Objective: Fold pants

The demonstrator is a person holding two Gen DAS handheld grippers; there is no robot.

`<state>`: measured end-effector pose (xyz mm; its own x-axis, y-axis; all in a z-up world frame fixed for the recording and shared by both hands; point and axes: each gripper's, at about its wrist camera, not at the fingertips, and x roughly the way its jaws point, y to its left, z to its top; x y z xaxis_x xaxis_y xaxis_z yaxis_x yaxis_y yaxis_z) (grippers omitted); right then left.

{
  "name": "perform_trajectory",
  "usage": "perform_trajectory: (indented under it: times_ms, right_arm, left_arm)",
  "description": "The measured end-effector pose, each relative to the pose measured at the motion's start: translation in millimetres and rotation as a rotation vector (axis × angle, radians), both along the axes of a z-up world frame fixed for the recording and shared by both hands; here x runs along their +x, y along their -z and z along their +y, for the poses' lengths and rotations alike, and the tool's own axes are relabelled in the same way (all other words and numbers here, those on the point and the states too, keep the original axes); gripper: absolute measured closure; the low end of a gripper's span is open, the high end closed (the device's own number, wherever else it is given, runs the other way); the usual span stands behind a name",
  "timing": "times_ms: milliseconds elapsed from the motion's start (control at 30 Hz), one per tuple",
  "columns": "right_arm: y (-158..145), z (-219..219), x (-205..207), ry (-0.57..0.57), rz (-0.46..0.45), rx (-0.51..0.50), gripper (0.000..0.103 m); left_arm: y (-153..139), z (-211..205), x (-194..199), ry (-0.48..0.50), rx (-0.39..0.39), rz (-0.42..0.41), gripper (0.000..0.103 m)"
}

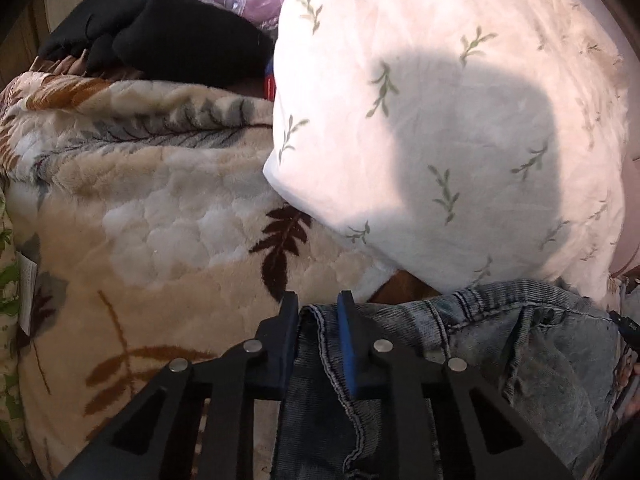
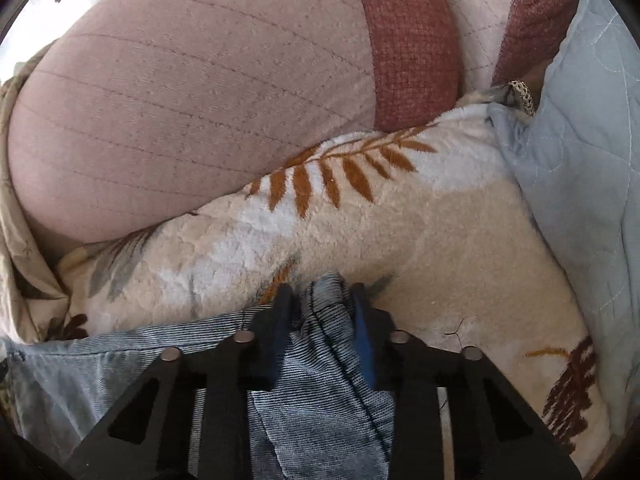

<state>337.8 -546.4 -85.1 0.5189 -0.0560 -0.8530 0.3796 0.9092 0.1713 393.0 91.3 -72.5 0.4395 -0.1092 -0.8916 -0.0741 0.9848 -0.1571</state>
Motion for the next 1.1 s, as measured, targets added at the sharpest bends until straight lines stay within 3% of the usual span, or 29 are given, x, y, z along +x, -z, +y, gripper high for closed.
perform_trajectory:
  times_ms: [200, 333, 433, 500, 533, 567, 667, 833, 1100]
  right_arm:
    - [-5.6, 12.5, -7.6, -0.003, -0.008, -0.031, 0.082]
    - [-3.9, 10.3, -10.9, 0.012, -0.012, -0.01, 0.081]
    - [0.5, 13.0, -7.6, 0.003, -0.007, -0.012, 0.081]
    - [3.2, 7.5, -3.1, 0.001, -0.005, -0.005, 0.08]
    - [3.8, 5.8, -2.5, 0.004, -0.007, 0.002, 0.078]
    - [4.5, 3.7, -0.5, 0.004, -0.007, 0.0, 0.078]
    - [4.9, 3.7, -0.2, -0.005, -0.007, -0.02, 0.079]
    - [-3.4, 17.9, -1.8, 0.001, -0.023, -0.052, 0.083]
    - [-40.6, 25.0, -39.9, 0.008, -0.132, -0.025, 0.084]
  left_arm:
    - [-22.9, 13.6, -16.5, 0.003, -0.103, -0.013, 0.077]
    - [-17.2, 7.7, -24.4, 0.004, -0.099, 0.013, 0.049]
    - [-13.1, -2.7, -31.2, 0.022, -0.083, 0.0, 0.042]
    - [-5.3, -8.0, -27.9, 0.021, -0.075, 0.02, 0.044]
    - [-3.7, -10.0, -27.1, 0.019, -0.077, 0.019, 0.054]
    - [-3.2, -12.6, -26.5, 0.023, -0.095, 0.02, 0.075]
    - [-1.9, -19.4, -28.2, 0.038, -0.113, 0.02, 0.097]
    - [-9.9, -22.5, -33.6, 0.051, -0.085, -0.016, 0.099]
    - [-83.2, 6.6, -66.7, 0.068, -0.196, -0.142, 0.099]
